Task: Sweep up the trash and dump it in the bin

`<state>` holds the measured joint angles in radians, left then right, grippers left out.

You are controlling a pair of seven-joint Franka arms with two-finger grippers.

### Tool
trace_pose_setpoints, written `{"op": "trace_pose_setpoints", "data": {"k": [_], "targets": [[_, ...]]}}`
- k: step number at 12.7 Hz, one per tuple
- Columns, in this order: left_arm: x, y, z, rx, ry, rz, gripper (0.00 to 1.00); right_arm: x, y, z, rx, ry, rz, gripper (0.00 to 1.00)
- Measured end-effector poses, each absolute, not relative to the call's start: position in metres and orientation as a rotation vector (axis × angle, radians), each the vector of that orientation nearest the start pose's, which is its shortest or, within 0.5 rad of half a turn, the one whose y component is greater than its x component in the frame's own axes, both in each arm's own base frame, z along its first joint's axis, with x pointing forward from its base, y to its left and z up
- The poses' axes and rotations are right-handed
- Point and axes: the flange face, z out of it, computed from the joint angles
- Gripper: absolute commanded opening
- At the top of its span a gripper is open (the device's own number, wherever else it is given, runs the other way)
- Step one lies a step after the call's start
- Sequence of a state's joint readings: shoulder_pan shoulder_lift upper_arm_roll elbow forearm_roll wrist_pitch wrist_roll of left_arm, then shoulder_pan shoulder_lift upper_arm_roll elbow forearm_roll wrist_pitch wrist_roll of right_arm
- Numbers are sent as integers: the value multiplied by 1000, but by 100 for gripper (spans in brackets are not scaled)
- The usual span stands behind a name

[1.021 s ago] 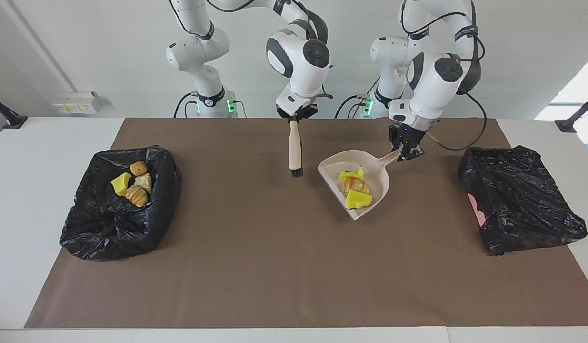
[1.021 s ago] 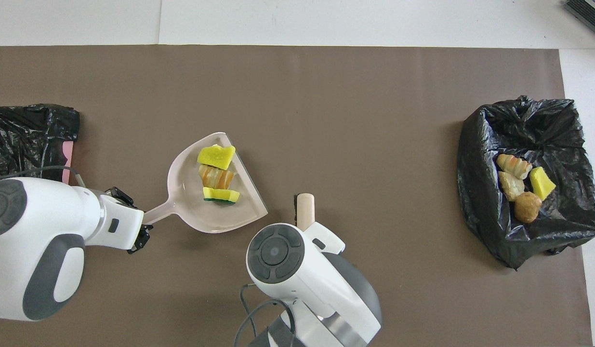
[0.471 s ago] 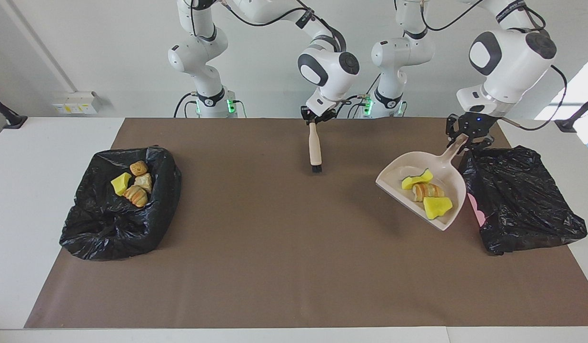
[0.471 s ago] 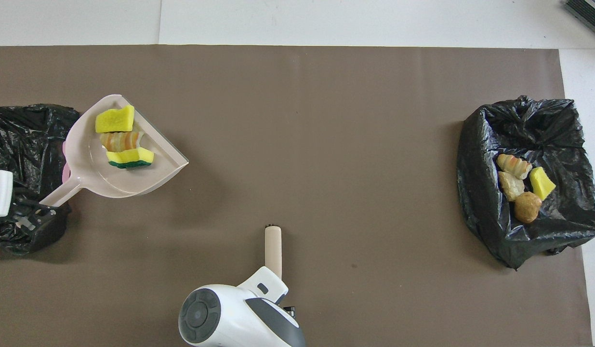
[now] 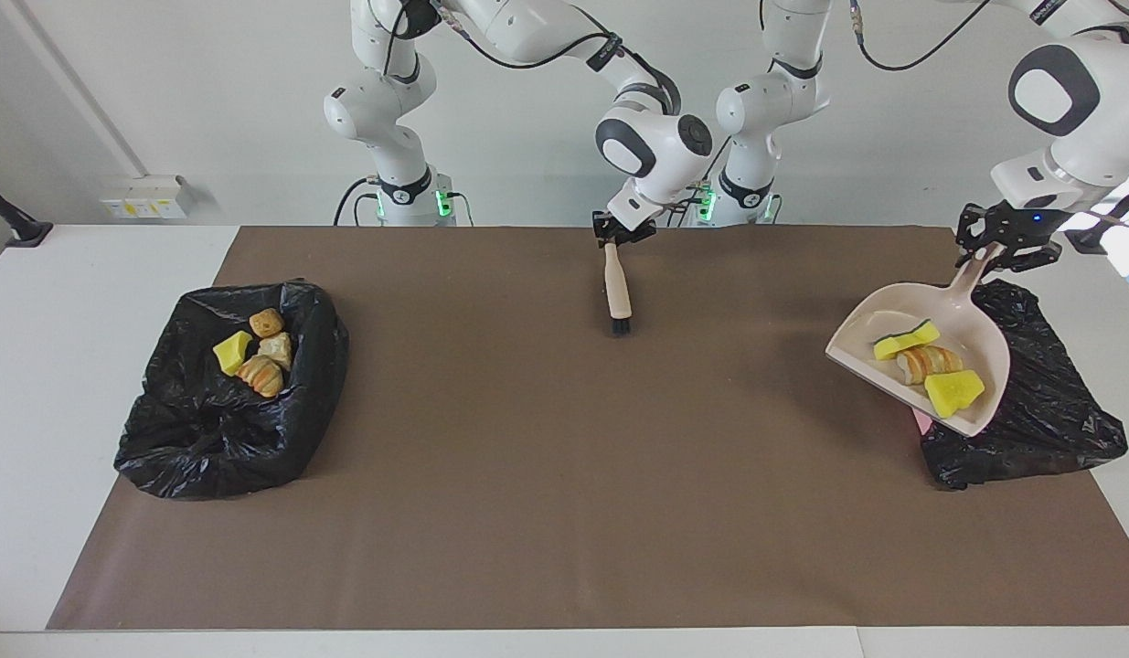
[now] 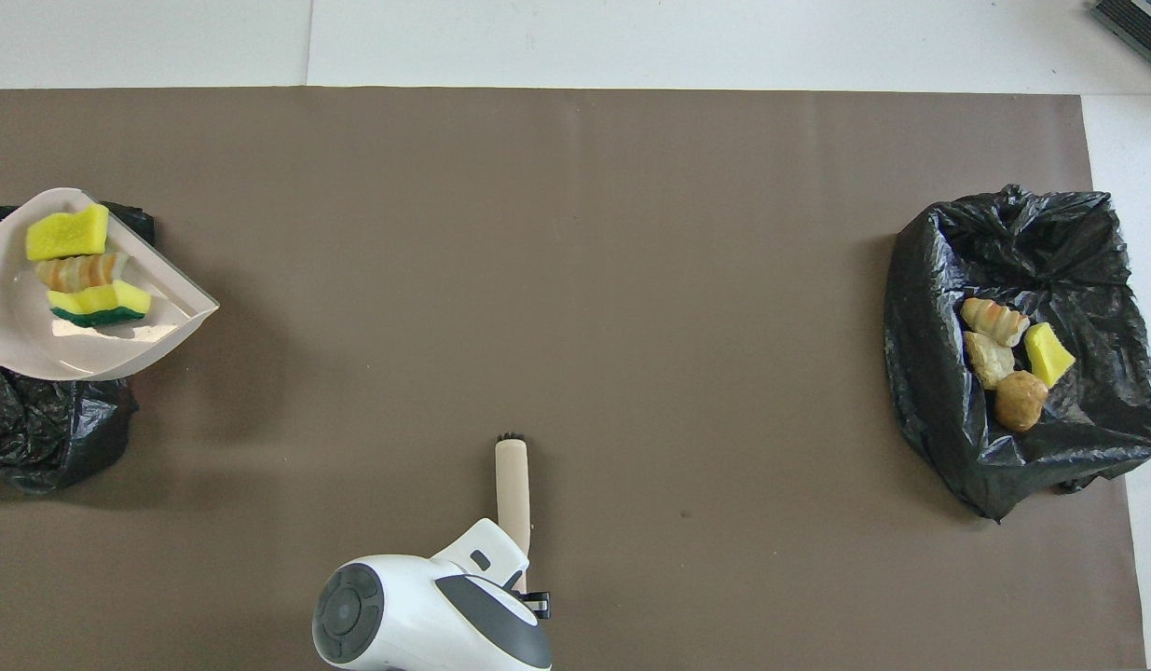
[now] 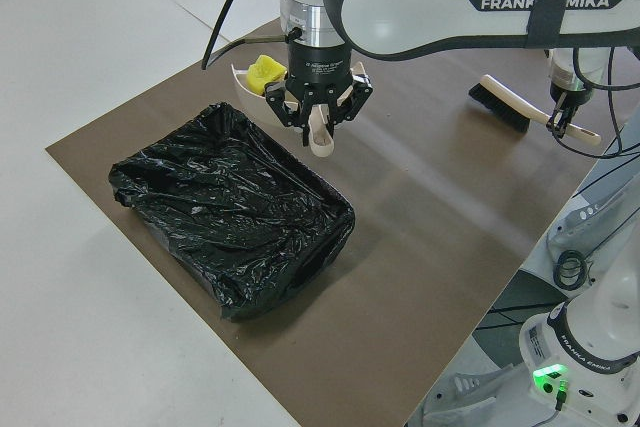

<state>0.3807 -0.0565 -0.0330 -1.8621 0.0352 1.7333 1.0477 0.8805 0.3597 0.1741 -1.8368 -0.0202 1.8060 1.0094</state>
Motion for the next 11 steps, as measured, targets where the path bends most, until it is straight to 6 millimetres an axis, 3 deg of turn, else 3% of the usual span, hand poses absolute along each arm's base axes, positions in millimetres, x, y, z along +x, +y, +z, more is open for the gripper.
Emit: {"op": "trace_pose_setpoints", "data": {"k": [3,5,9,11], "targets": [[493,248,547,-2946,957,130,0,297,505,315,-3449,-90,442,0],[485,276,553,-2907,906,182,0,301,504,318,-3453,-79,450,0],[466,312,556,-2776,897,365,0,301,504,315,-3456,-78,458,10],[465,316,558,-2680,995,458,0,301,504,314,-3457,-78,461,28]]}}
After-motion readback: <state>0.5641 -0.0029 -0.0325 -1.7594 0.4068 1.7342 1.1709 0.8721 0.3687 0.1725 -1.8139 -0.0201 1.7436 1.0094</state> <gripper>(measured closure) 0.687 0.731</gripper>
